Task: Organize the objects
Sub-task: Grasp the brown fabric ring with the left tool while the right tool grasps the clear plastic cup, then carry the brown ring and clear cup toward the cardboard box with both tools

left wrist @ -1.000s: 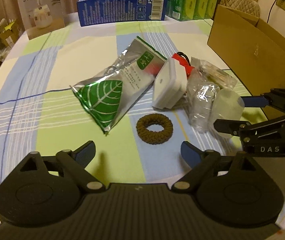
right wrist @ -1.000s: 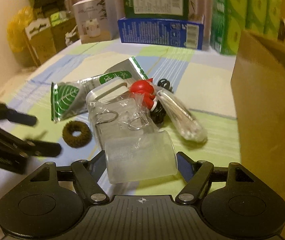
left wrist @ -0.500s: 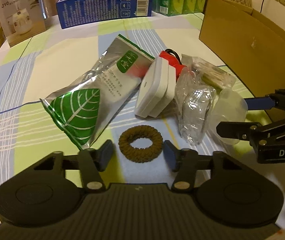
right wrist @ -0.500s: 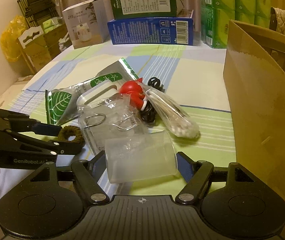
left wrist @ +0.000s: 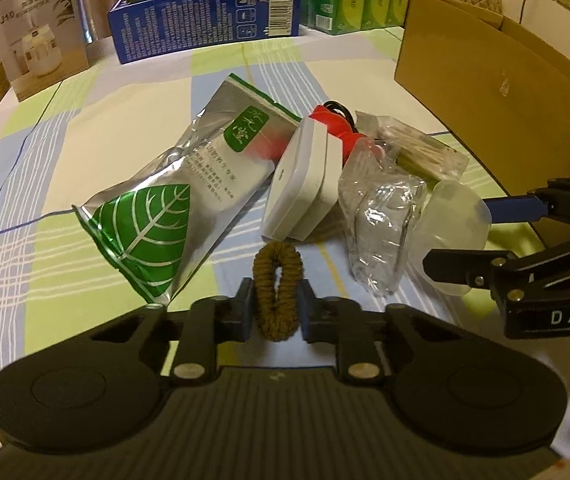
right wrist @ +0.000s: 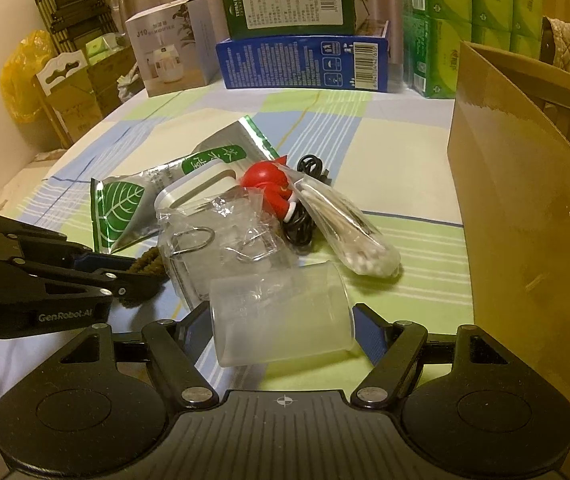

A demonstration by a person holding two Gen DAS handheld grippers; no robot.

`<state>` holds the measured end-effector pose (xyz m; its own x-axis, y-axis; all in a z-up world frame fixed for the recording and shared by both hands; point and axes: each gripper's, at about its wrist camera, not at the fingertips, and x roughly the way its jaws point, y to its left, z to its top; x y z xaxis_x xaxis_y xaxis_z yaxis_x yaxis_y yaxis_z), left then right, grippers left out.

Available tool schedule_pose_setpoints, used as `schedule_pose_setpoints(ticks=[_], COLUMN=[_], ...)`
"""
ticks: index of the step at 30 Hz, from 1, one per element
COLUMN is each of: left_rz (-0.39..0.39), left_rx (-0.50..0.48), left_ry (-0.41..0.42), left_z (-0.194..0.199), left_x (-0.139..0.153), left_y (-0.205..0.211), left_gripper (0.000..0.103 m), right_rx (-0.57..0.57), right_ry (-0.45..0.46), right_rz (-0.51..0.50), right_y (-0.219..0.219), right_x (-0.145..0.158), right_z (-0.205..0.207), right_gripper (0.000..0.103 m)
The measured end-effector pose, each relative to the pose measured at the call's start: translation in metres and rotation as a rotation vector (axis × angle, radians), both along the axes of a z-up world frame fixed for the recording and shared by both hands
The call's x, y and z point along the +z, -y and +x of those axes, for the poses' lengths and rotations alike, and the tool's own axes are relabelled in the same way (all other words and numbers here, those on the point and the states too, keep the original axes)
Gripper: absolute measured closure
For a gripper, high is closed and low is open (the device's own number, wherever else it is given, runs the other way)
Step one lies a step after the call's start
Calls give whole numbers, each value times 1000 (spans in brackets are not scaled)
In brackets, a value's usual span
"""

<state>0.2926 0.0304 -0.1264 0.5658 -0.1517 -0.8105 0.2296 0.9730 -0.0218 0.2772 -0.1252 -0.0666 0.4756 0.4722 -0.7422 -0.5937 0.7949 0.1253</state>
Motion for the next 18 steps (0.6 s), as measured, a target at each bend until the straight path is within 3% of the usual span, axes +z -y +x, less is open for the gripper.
schedule_pose_setpoints(ticks=[18], left_rz=[-24], left_rx=[120], left_ry=[-2], left_z=[-38], left_x=[29], left_y=[-1], left_gripper=[88], right_rx=[-20], right_ry=[36], right_rz=[44], right_y=[15], right_x=[23], right_z=[-33], right_gripper=[32])
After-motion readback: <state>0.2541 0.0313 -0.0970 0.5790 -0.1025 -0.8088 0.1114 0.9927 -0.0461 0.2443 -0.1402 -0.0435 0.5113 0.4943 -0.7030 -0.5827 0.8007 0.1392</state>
